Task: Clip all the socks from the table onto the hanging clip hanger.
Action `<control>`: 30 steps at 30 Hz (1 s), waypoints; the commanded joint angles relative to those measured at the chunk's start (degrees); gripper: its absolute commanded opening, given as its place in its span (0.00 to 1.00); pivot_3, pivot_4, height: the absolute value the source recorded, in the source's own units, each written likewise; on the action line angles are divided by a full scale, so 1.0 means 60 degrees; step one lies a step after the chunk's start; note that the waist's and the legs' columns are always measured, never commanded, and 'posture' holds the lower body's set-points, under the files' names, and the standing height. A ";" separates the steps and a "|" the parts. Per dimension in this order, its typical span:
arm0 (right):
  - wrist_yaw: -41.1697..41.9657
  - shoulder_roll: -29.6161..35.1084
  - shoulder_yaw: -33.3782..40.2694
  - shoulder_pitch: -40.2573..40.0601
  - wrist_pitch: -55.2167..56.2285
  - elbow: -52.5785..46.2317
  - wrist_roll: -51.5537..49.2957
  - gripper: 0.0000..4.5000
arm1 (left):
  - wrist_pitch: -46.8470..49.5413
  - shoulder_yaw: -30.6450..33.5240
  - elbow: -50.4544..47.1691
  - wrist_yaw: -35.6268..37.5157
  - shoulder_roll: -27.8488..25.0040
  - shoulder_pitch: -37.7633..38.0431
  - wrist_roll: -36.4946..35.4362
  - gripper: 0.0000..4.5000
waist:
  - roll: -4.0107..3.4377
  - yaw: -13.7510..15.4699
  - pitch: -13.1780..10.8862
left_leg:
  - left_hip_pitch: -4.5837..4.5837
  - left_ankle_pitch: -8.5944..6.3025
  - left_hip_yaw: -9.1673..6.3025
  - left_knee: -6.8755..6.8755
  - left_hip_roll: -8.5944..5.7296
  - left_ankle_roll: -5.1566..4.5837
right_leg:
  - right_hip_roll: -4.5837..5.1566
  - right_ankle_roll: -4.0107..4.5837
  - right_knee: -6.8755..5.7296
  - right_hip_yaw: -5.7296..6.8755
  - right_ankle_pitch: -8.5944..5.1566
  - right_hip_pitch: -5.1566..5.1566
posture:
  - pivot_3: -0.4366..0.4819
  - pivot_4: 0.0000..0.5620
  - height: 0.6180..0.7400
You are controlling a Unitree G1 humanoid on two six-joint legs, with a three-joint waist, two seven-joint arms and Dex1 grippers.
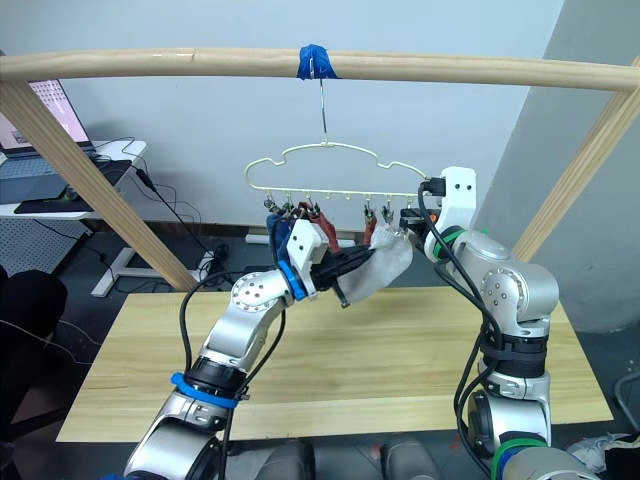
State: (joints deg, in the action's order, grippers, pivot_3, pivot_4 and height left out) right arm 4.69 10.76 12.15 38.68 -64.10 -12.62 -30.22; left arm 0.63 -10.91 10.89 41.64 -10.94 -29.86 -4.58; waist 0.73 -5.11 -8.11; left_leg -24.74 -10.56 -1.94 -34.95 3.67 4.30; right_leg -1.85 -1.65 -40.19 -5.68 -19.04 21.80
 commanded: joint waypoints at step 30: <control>-0.0883 -0.0046 0.2553 -0.0233 -0.1072 -0.2155 -0.1608 1.00 | -0.0729 -0.0227 0.1307 0.0186 0.0528 -0.0995 0.0022 0.00 | 0.0000 -0.0017 0.0000 | -0.0001 0.0000 0.0000 0.0000 -0.0002 0.0000 | 0.0000 0.0000 0.0000 -0.0001 0.0000 -0.0001 | 0.35 0.22 1.00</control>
State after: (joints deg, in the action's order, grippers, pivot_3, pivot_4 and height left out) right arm -0.44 9.85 26.18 38.28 -70.21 -22.08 -37.99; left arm -1.97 -11.34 19.17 42.00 -8.35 -34.55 -4.16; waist 0.73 -5.22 -8.11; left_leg -24.75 -10.56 -1.93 -34.95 3.66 4.30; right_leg -1.85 -1.66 -40.19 -5.69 -19.04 21.79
